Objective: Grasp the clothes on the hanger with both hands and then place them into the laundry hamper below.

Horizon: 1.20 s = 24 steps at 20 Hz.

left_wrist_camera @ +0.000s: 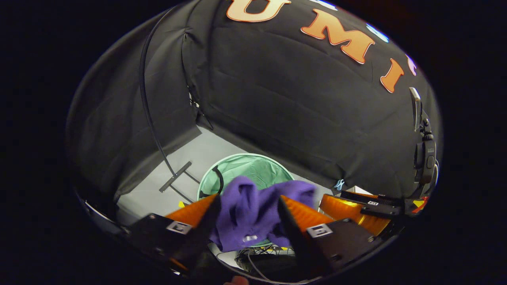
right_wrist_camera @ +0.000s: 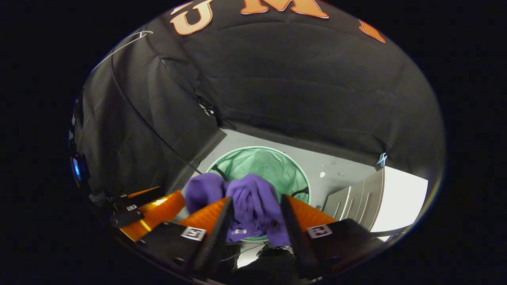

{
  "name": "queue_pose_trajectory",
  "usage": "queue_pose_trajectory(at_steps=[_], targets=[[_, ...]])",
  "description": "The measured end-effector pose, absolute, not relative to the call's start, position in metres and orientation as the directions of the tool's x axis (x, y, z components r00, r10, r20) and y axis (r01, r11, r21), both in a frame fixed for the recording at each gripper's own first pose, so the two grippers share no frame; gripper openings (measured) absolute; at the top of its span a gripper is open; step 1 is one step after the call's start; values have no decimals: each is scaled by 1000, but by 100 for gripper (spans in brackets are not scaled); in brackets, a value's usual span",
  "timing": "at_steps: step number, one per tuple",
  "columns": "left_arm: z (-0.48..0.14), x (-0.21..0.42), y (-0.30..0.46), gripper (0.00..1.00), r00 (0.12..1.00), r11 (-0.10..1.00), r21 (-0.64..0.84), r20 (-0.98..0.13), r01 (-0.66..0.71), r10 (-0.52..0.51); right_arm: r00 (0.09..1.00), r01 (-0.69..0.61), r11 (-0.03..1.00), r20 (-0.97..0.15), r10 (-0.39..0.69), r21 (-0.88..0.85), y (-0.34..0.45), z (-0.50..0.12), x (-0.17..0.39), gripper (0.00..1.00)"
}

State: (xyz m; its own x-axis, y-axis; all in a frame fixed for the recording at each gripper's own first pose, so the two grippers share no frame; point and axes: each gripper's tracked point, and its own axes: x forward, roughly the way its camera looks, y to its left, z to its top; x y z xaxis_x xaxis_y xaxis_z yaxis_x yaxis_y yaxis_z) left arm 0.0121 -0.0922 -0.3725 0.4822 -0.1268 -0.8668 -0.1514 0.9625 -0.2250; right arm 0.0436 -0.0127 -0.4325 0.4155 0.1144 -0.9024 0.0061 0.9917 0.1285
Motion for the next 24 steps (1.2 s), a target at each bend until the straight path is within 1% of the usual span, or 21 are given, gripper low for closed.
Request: queue_pose_trajectory(at_steps=[1, 2, 3, 4, 7, 9, 12, 14, 16, 19, 21, 23, 24], targets=[[-368, 14, -92, 100, 487, 964, -221, -865, -150, -123, 419, 5, 992, -901, 112, 126, -16, -431, 42, 84], [-364, 13, -90, 97, 492, 964, -221, -862, -148, -123, 426, 2, 992, -897, 114, 127, -14, -430, 44, 100], [-363, 14, -92, 98, 502, 963, -226, -856, -144, -126, 434, -1, 992, -894, 112, 124, -14, -426, 43, 94], [-359, 14, -91, 98, 515, 963, -233, -847, -137, -131, 444, -5, 992, -889, 114, 125, -12, -423, 44, 98], [-345, 21, -94, 98, 562, 968, -230, -816, -100, -136, 484, -10, 991, -866, 122, 134, -10, -412, 49, 99], [-328, 29, -96, 98, 608, 969, -237, -781, -76, -143, 522, -9, 991, -845, 118, 133, -11, -402, 55, 99], [-296, 42, -95, 98, 677, 966, -248, -724, -75, -134, 599, -34, 993, -793, 107, 109, -18, -374, 62, 99], [-265, 53, -89, 98, 737, 967, -239, -669, -93, -95, 683, -64, 991, -719, 129, 117, -14, -339, 71, 99], [-229, 58, -78, 98, 791, 972, -202, -610, -117, -31, 754, -93, 988, -639, 150, 122, -18, -299, 79, 99], [-173, 65, -62, 97, 859, 977, -143, -508, -161, 67, 818, -121, 979, -542, 192, 164, -22, -249, 78, 98], [-133, 67, -56, 97, 902, 974, -123, -414, -189, 123, 859, -152, 976, -468, 209, 158, -23, -212, 82, 98], [-90, 64, -48, 96, 939, 970, -137, -307, -202, 152, 894, -171, 976, -397, 210, 132, -24, -173, 83, 98], [-73, 61, -43, 92, 953, 971, -135, -259, -197, 157, 911, -169, 979, -361, 201, 116, -26, -157, 80, 100]])
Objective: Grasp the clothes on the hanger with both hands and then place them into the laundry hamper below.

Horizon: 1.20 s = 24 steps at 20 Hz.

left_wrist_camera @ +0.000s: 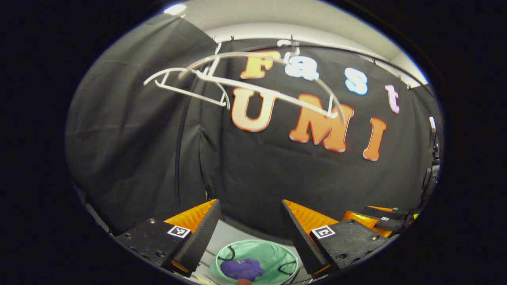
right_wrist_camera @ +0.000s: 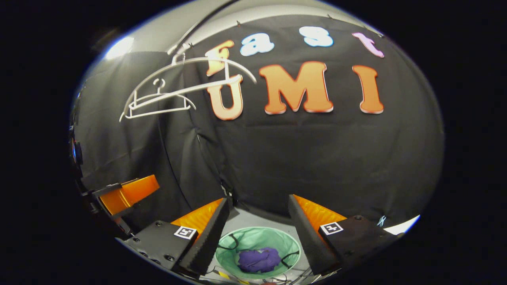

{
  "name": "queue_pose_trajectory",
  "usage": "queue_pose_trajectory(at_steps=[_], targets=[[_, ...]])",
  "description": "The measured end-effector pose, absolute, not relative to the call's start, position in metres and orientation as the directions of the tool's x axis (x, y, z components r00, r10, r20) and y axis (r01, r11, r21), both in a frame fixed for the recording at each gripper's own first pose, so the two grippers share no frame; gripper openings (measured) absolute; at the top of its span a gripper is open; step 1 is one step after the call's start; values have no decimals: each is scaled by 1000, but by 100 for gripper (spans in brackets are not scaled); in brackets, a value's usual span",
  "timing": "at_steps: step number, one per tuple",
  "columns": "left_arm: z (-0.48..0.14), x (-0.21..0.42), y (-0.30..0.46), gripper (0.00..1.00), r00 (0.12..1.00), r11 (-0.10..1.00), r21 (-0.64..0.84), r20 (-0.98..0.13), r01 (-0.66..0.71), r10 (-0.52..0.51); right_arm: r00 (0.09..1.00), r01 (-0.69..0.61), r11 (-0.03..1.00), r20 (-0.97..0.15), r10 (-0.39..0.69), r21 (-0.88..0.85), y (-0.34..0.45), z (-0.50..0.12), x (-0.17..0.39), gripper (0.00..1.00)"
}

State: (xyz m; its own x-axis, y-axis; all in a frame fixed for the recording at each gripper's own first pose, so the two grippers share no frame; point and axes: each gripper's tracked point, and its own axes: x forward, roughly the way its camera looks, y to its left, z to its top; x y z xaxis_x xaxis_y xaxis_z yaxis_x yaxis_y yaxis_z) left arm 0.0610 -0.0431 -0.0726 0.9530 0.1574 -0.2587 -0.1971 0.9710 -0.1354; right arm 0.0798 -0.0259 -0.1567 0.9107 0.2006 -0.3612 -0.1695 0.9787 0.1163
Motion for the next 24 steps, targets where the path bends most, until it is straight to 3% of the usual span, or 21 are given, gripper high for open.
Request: queue_pose_trajectory(at_steps=[2, 3, 7, 15, 16, 18, 24], targets=[[-52, 54, -38, 92, 968, 976, -117, -192, -184, 160, 937, -145, 984, -306, 170, 102, -23, -127, 67, 98], [-39, 49, -34, 92, 975, 978, -115, -159, -171, 152, 948, -126, 986, -282, 151, 105, -18, -111, 56, 89], [-1, 14, -9, 92, 989, 986, -110, -91, -122, 113, 983, -15, 997, -184, 29, 78, 0, -60, 16, 88], [48, -52, 53, 92, 995, 992, -80, -37, -96, 93, 992, 65, 996, -111, -58, 61, 57, -2, -80, 89], [51, -59, 57, 92, 995, 992, -85, -38, -90, 87, 992, 80, 995, -102, -74, 59, 58, 4, -88, 89], [55, -67, 57, 92, 997, 994, -91, -37, -67, 64, 990, 115, 992, -90, -110, 48, 52, 12, -105, 100], [67, -99, 41, 92, 997, 994, -78, -22, -70, 69, 984, 150, 989, -97, -149, -2, 17, 21, -150, 100]])
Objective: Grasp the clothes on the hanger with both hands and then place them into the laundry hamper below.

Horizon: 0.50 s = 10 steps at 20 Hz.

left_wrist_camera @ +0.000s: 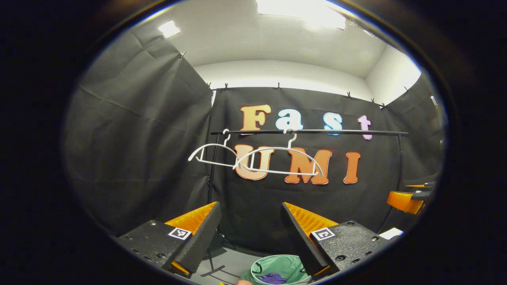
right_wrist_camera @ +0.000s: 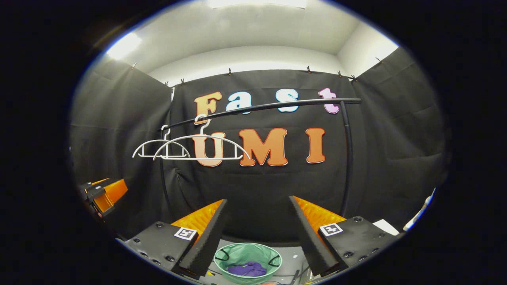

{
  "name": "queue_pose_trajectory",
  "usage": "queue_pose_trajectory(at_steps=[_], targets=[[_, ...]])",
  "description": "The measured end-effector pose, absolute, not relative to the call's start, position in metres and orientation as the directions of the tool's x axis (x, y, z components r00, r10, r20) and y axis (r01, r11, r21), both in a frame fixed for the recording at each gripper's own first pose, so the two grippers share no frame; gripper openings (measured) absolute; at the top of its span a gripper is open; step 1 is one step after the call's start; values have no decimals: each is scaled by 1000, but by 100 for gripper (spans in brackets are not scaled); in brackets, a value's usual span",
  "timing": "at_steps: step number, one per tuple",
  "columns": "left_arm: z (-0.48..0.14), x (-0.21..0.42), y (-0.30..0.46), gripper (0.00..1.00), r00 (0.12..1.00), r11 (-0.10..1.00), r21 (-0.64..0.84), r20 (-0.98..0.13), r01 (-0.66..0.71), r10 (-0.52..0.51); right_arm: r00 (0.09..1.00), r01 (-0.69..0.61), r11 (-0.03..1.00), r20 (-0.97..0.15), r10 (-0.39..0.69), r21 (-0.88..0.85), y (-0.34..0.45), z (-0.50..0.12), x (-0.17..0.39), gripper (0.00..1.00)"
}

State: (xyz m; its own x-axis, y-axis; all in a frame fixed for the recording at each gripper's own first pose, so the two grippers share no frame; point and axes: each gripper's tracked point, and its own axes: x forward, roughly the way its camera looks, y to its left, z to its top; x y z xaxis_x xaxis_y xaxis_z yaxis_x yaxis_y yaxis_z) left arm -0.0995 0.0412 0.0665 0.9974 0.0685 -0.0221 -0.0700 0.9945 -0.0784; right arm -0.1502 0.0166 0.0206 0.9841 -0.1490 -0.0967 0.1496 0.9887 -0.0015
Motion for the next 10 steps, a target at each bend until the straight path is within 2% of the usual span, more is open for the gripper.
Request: queue_pose_trajectory(at_steps=[3, 8, 9, 10], targets=[[70, -113, 27, 92, 996, 991, -107, -40, -81, 78, 981, 159, 987, -120, -155, 21, -4, 18, -165, 100], [93, -128, 10, 91, 995, 989, -109, 6, -101, 102, 983, 164, 986, -86, -164, -6, -29, 27, -184, 98], [96, -131, 4, 92, 995, 988, -119, 12, -96, 99, 985, 158, 987, -72, -159, -11, -28, 32, -186, 100], [96, -133, -1, 95, 996, 989, -123, 9, -87, 89, 986, 156, 988, -57, -157, -19, -29, 37, -187, 98]])
